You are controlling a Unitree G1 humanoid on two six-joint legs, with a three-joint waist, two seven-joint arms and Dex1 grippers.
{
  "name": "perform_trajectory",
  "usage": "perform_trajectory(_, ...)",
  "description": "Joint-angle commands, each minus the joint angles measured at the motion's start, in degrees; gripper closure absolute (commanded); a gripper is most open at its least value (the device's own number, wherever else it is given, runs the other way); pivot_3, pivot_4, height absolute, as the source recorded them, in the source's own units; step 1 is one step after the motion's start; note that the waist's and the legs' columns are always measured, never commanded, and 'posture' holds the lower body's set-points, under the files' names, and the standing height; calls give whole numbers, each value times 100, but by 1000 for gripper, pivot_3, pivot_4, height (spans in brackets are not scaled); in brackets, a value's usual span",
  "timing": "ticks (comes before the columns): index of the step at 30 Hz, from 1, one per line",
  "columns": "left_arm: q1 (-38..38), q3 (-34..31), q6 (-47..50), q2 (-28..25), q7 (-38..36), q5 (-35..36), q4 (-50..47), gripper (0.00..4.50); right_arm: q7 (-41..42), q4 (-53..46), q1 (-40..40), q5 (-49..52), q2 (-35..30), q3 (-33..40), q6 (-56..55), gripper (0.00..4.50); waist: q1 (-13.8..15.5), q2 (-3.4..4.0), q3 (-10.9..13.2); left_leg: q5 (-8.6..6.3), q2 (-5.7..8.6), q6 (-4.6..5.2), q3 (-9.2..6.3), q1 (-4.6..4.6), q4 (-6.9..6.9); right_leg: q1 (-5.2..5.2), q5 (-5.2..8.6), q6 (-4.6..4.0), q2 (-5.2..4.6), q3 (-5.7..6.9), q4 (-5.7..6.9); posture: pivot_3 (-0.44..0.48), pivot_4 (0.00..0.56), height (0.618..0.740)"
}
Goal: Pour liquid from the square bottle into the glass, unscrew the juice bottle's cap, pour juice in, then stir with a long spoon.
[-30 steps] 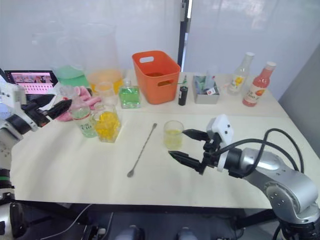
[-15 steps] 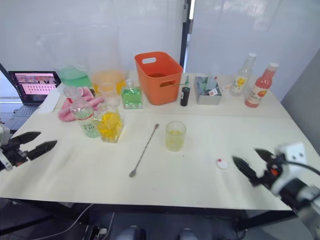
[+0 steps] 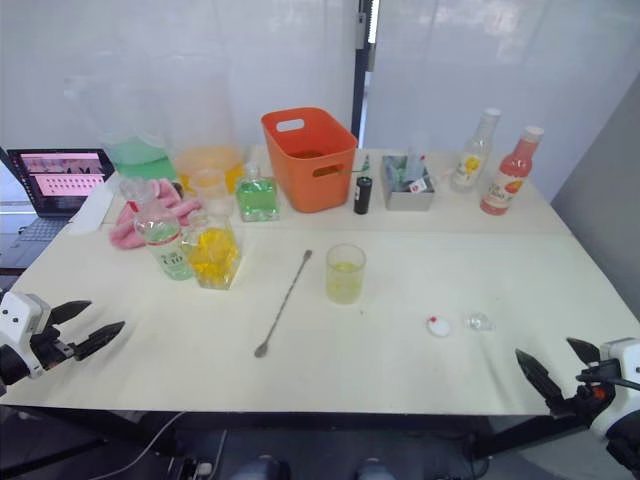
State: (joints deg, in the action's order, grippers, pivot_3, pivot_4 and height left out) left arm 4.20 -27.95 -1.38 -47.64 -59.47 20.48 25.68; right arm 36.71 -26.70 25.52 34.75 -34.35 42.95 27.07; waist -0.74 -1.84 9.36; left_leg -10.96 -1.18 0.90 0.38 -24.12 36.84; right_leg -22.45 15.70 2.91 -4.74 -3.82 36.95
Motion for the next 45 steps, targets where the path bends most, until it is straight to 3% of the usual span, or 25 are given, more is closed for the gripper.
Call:
perform_trajectory(1, -183, -46, 203, 104, 55, 270, -647, 47, -140, -472, -371, 374, -144, -116, 180, 0, -2, 0, 0, 0, 0, 0, 0, 0, -1, 0, 0, 0, -11, 3, 0, 0, 150, 739)
perform_trajectory(4, -363, -56, 574, 233, 232, 405, -1205, 47, -228, -651, -718, 608, -264, -277, 430, 0, -12, 1, 0, -2, 1, -3, 1, 0, -2, 0, 0, 1, -39, 7, 1, 0, 150, 739)
perform_trajectory(9, -888, 18, 2557, 902, 1667, 1262, -3749, 47, 24, -769, -1961, 1340, -948, -1116, 1034, 0, -8, 2, 1, 1, 6, 2, 2, -2, -2, 5, -3, 6, -62, 32, -1, 0, 150, 739)
perform_trajectory(14, -1168, 760, 3855, 1479, 2961, 1594, -5716, 47, 771, -520, -2997, 1774, -1455, -2003, 1375, 0, 29, 5, 0, 17, 24, 29, -8, -7, -1, 12, -2, 8, -44, 74, -1, 0, 150, 739)
perform_trajectory(18, -959, 1488, 4548, 1726, 3721, 1461, -6395, 47, 1261, -395, -3416, 1967, -1718, -2378, 1575, 0, 71, 3, 0, 18, 31, 30, -9, -11, 3, 19, -2, 14, -33, 77, -9, 0, 150, 739)
perform_trajectory(21, -662, 2001, 5059, 2148, 4539, 1277, -6599, 47, 1538, -428, -3566, 2113, -1910, -2516, 1715, 0, 91, 4, 0, 18, 38, 31, -6, -10, 6, 19, 0, 19, -29, 73, -8, 0, 150, 739)
perform_trajectory(27, -223, 2960, 5311, 2357, 5056, 576, -6473, 47, 1551, -431, -3591, 2169, -1941, -2535, 1781, 0, 99, 2, 1, 18, 36, 31, -7, -11, 14, 21, 0, 23, 3, 56, -9, 0, 150, 739)
perform_trajectory(37, 756, 4154, 5189, 2675, 5133, -492, -5122, 47, 1216, -746, -3310, 2546, -1957, -2152, 2025, 0, 139, 2, 1, 18, 36, 31, -5, -11, 15, 20, 0, 23, 23, 42, -12, 0, 150, 739)
perform_trajectory(42, 865, 4183, 5541, 2862, 5046, -513, -4788, 47, 1064, -860, -3243, 2676, -1971, -2002, 2080, 0, 144, 5, -1, 18, 35, 31, -6, -7, 15, 22, 0, 23, 25, 40, -9, 0, 150, 739)
perform_trajectory(43, 864, 4169, 5613, 2873, 5017, -494, -4794, 599, 1044, -866, -3237, 2670, -1968, -1988, 2076, 0, 145, 6, -2, 18, 34, 31, -6, -7, 15, 22, 0, 23, 24, 39, -10, 0, 150, 739)
perform_trajectory(45, 850, 4145, 5657, 2848, 4966, -508, -4837, 1098, 1017, -877, -3224, 2663, -1959, -1972, 2062, 0, 142, 6, -2, 18, 35, 31, -6, -7, 15, 23, 0, 23, 24, 39, -10, 0, 150, 739)
